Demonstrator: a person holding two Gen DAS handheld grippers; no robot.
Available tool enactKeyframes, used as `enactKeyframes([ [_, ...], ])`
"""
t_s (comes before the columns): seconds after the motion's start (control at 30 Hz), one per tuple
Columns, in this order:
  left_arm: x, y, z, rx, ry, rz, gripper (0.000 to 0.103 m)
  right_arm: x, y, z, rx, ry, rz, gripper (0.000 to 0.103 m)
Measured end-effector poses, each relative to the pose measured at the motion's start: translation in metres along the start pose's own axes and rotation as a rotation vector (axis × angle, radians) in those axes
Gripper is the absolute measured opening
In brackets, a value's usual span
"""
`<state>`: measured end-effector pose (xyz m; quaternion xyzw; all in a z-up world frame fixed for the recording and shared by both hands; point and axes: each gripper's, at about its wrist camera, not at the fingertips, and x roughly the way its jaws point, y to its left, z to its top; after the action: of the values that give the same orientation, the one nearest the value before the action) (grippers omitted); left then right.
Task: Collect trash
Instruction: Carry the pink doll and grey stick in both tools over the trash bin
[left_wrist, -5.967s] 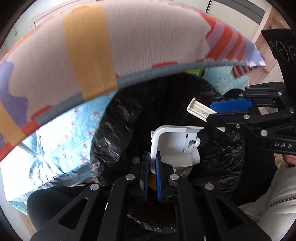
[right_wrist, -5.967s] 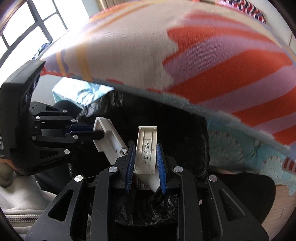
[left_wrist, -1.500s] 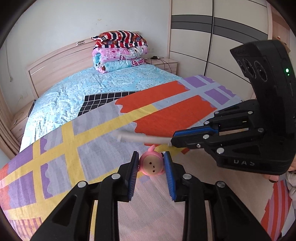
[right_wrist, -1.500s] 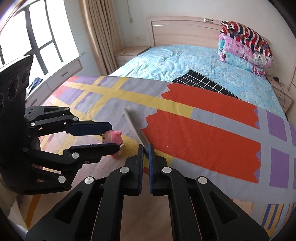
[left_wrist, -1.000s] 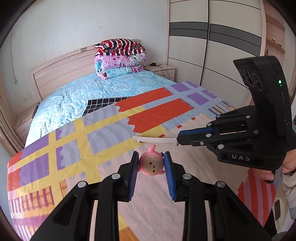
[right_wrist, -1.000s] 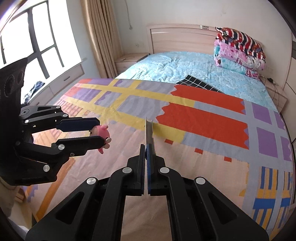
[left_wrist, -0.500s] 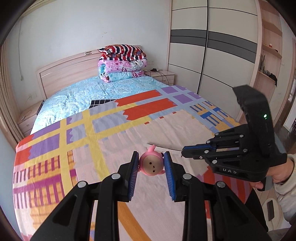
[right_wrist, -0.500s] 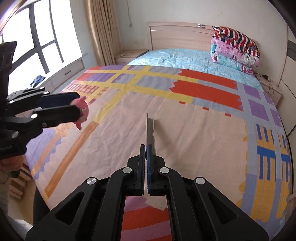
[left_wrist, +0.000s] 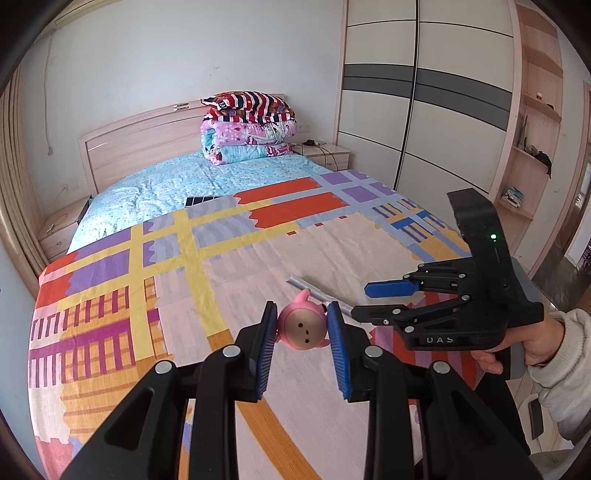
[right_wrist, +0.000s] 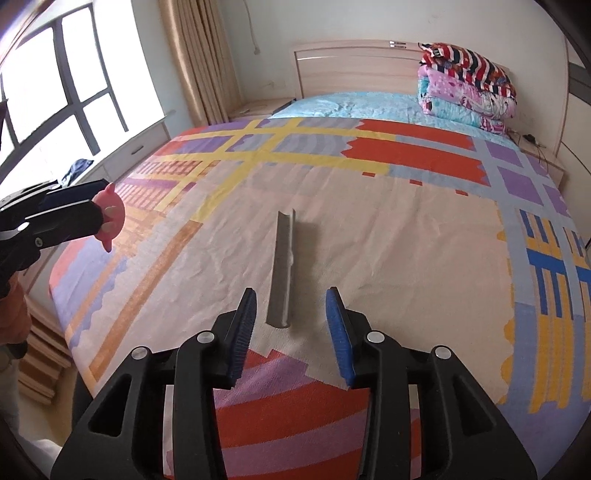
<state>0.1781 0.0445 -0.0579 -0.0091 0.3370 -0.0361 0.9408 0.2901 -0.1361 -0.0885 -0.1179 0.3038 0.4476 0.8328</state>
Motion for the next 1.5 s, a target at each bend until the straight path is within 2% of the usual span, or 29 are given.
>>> enactKeyframes([
  [0.3,-0.005,-0.005,-0.004,0.01,-0.007,-0.015,0.027,0.01,0.013,-0.003,-0.038,0.018,-0.033,0.037],
  [0.33,-0.005,-0.006,-0.004,0.015,-0.005,-0.012,0.027,0.011,0.014,-0.003,-0.043,0.017,-0.046,0.028],
  [0.37,-0.005,-0.008,-0.005,0.018,-0.004,-0.008,0.027,0.011,0.014,-0.003,-0.045,0.02,-0.053,0.015],
  [0.4,-0.006,-0.008,-0.005,0.019,-0.006,-0.007,0.027,0.011,0.014,-0.003,-0.04,0.023,-0.053,0.013],
  [0.6,-0.016,-0.013,-0.008,0.023,-0.02,-0.006,0.027,0.003,0.013,-0.009,-0.009,0.02,-0.048,0.012],
  [0.9,-0.035,-0.027,-0.024,0.042,-0.027,0.005,0.027,-0.042,0.032,-0.036,-0.032,-0.035,-0.031,0.012],
  [1.23,-0.05,-0.039,-0.059,0.042,-0.004,0.0,0.027,-0.106,0.062,-0.077,-0.098,-0.087,-0.032,0.012],
  [1.5,-0.059,-0.065,-0.099,0.038,0.038,-0.042,0.027,-0.128,0.086,-0.109,-0.108,-0.084,0.009,0.012],
])
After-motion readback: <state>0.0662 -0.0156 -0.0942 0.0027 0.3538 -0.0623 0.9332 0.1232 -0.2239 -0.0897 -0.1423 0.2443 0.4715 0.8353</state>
